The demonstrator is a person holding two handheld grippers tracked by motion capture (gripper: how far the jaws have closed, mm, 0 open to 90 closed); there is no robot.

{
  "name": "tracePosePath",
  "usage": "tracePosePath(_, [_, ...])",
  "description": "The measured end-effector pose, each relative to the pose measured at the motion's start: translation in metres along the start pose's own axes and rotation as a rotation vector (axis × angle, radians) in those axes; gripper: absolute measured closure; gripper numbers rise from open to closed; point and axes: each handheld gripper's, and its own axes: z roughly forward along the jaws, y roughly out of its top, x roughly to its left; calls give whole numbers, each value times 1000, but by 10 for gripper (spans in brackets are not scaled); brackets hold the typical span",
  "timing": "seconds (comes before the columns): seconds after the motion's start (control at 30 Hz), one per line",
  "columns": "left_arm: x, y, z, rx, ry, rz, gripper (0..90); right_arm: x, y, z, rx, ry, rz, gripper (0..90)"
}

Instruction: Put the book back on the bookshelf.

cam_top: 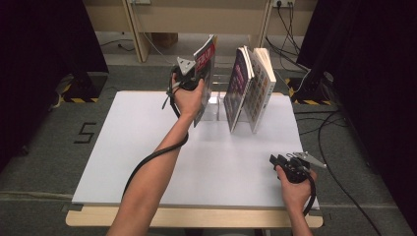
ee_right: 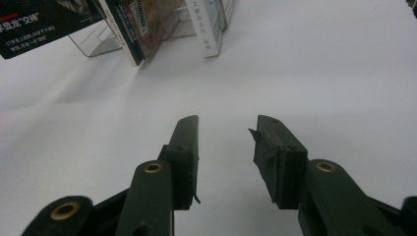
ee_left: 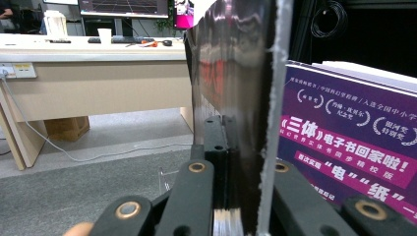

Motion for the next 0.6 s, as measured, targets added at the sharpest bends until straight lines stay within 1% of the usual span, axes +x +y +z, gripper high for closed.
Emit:
tracePosePath(0.27, [2,-3,4,-6,12,5,865,-1,0,0,0,4,0,617])
tracePosePath(0.37, [3,-3,5,-10,14,1,865,0,0,0,1,5,1,617])
tracePosePath(0.43, [3,-3,5,-11,14,2,865,0,0,0,2,5,7,617])
tracePosePath(0.47, [3,-4,5,-13,16,5,864,-1,0,0,-1,6,-1,617])
tracePosePath(0.6, [4,-5,7,-19,20,5,864,-1,0,1,0,4,-3,617])
